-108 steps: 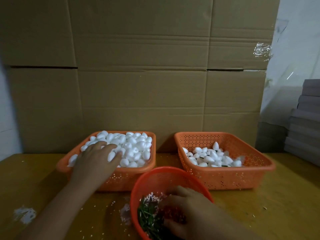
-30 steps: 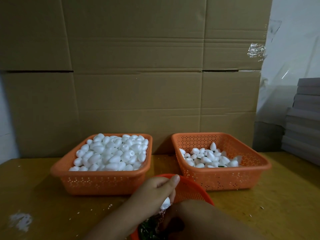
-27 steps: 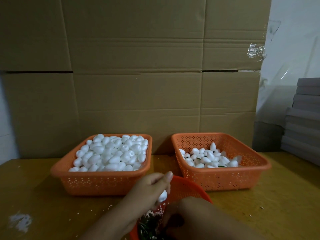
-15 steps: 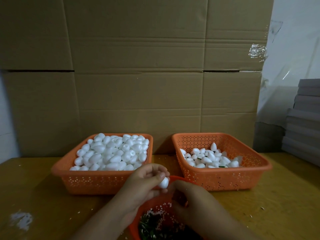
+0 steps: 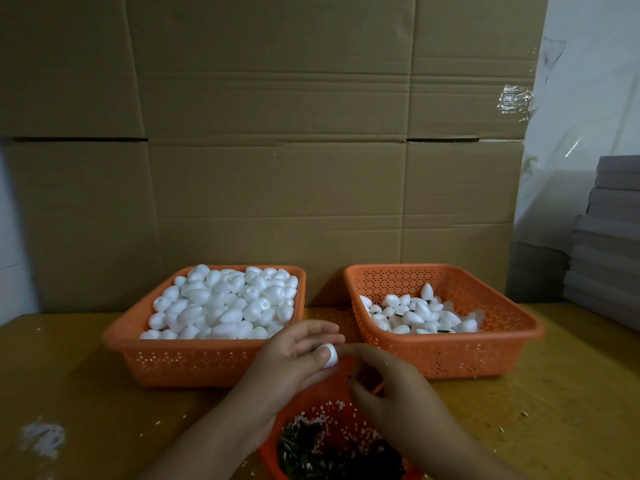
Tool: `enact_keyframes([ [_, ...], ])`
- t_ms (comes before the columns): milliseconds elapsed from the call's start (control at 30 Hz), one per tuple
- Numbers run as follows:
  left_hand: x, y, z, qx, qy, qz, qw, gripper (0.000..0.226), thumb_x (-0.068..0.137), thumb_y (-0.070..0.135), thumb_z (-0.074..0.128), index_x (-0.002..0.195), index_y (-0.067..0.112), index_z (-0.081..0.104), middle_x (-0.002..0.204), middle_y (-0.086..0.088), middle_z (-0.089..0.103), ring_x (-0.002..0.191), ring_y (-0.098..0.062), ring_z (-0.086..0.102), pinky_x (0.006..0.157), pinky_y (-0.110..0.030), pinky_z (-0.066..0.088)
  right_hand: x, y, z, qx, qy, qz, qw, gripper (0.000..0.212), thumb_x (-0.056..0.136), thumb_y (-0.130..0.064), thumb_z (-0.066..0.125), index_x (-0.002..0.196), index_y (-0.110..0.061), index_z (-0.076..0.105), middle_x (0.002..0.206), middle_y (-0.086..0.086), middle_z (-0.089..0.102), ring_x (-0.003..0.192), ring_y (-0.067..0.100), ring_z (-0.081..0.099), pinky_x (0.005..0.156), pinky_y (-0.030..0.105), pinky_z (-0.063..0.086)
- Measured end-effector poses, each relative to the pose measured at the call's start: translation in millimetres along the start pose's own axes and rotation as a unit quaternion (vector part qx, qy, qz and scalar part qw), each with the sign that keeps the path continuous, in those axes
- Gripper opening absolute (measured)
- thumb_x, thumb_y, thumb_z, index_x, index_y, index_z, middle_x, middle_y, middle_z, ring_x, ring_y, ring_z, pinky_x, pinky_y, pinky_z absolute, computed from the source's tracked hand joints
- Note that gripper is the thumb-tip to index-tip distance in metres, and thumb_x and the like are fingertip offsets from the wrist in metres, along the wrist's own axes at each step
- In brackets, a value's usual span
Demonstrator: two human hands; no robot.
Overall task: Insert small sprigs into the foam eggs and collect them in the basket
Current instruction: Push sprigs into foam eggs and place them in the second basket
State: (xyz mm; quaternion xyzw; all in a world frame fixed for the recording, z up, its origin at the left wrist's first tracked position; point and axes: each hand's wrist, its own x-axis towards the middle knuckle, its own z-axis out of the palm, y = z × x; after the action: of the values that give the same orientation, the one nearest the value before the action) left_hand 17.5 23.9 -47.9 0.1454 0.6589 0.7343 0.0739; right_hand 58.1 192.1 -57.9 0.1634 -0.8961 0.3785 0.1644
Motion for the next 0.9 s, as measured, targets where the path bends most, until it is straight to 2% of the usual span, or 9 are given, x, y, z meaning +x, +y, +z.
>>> enact_keyframes([
  [200, 1.3, -1.1, -1.7, -0.011, -0.001, 0.024, 1.000, 0.024, 0.096, 0.001, 0.056, 0.114, 0.013, 0.065, 0.110, -0.002, 0.074, 0.108, -0.013, 0.068, 0.081, -0.023, 0.057, -0.6, 1.6, 1.9, -0.009, 0.003, 0.018, 1.000, 0.032, 0.087, -0.019, 0.060, 0.100, -0.048, 0.059, 0.083, -0.015, 0.064, 0.084, 0.001, 0.060, 0.075, 0.023, 0.051],
  [300, 1.3, -2.3, -0.9, 0.009, -0.006, 0.028, 1.000, 0.024, 0.097, 0.003, 0.055, 0.114, 0.015, 0.065, 0.110, 0.001, 0.074, 0.108, -0.010, 0.068, 0.083, -0.023, 0.056, -0.7, 1.4, 1.3, 0.003, 0.010, 0.012, 1.000, 0.038, 0.087, -0.017, 0.060, 0.095, -0.054, 0.058, 0.090, -0.024, 0.063, 0.084, 0.001, 0.061, 0.075, 0.023, 0.051],
  [433, 1.0, -2.7, -0.2, 0.032, -0.012, 0.034, 0.999, 0.023, 0.096, 0.007, 0.057, 0.116, 0.017, 0.065, 0.110, 0.005, 0.074, 0.107, -0.008, 0.068, 0.082, -0.020, 0.055, 0.0, 2.2, 1.8, 0.009, 0.022, 0.002, 1.000, 0.044, 0.089, -0.018, 0.061, 0.104, -0.059, 0.056, 0.094, -0.033, 0.060, 0.084, -0.001, 0.062, 0.075, 0.020, 0.051],
  [567, 0.3, -3.9, 0.9, 0.063, -0.013, 0.037, 0.997, 0.026, 0.095, 0.011, 0.060, 0.118, 0.022, 0.062, 0.109, 0.007, 0.074, 0.106, -0.010, 0.069, 0.094, -0.028, 0.054, 1.2, 4.9, 2.8, 0.014, 0.027, 0.000, 1.000, 0.046, 0.089, -0.018, 0.061, 0.108, -0.060, 0.056, 0.090, -0.027, 0.063, 0.080, 0.003, 0.063, 0.072, 0.023, 0.053],
  [700, -0.6, -6.0, 3.5, 0.118, -0.014, 0.038, 0.992, 0.025, 0.094, 0.014, 0.063, 0.115, 0.028, 0.062, 0.102, 0.010, 0.076, 0.101, -0.003, 0.069, 0.085, -0.016, 0.051, 1.6, 7.1, 3.9, 0.027, 0.033, 0.000, 0.999, 0.045, 0.088, -0.015, 0.061, 0.115, -0.051, 0.058, 0.083, -0.020, 0.066, 0.075, 0.004, 0.064, 0.072, 0.030, 0.054],
  [800, 0.4, -9.1, 4.0, 0.155, 0.009, 0.047, 0.987, 0.022, 0.090, 0.024, 0.069, 0.110, 0.030, 0.066, 0.104, 0.008, 0.075, 0.105, -0.006, 0.067, 0.097, -0.028, 0.050, 1.5, 7.8, 4.6, 0.028, 0.033, 0.002, 0.999, 0.042, 0.089, -0.018, 0.063, 0.110, -0.054, 0.057, 0.084, -0.020, 0.066, 0.076, 0.003, 0.064, 0.072, 0.030, 0.054],
  [833, 0.7, -9.7, 3.9, 0.165, 0.018, 0.052, 0.985, 0.020, 0.089, 0.025, 0.070, 0.107, 0.032, 0.068, 0.104, 0.009, 0.074, 0.104, -0.006, 0.067, 0.096, -0.030, 0.052, 1.5, 7.6, 4.5, 0.030, 0.033, 0.004, 0.999, 0.040, 0.089, -0.019, 0.063, 0.107, -0.054, 0.055, 0.085, -0.019, 0.066, 0.075, 0.004, 0.064, 0.071, 0.030, 0.054],
  [900, 1.6, -10.0, 3.2, 0.163, 0.034, 0.062, 0.984, 0.015, 0.087, 0.023, 0.072, 0.099, 0.032, 0.072, 0.099, 0.010, 0.074, 0.097, -0.004, 0.067, 0.083, -0.027, 0.056, 1.2, 7.1, 3.9, 0.037, 0.038, 0.012, 0.999, 0.033, 0.088, -0.019, 0.062, 0.102, -0.048, 0.056, 0.087, -0.016, 0.065, 0.074, 0.006, 0.063, 0.069, 0.032, 0.054],
])
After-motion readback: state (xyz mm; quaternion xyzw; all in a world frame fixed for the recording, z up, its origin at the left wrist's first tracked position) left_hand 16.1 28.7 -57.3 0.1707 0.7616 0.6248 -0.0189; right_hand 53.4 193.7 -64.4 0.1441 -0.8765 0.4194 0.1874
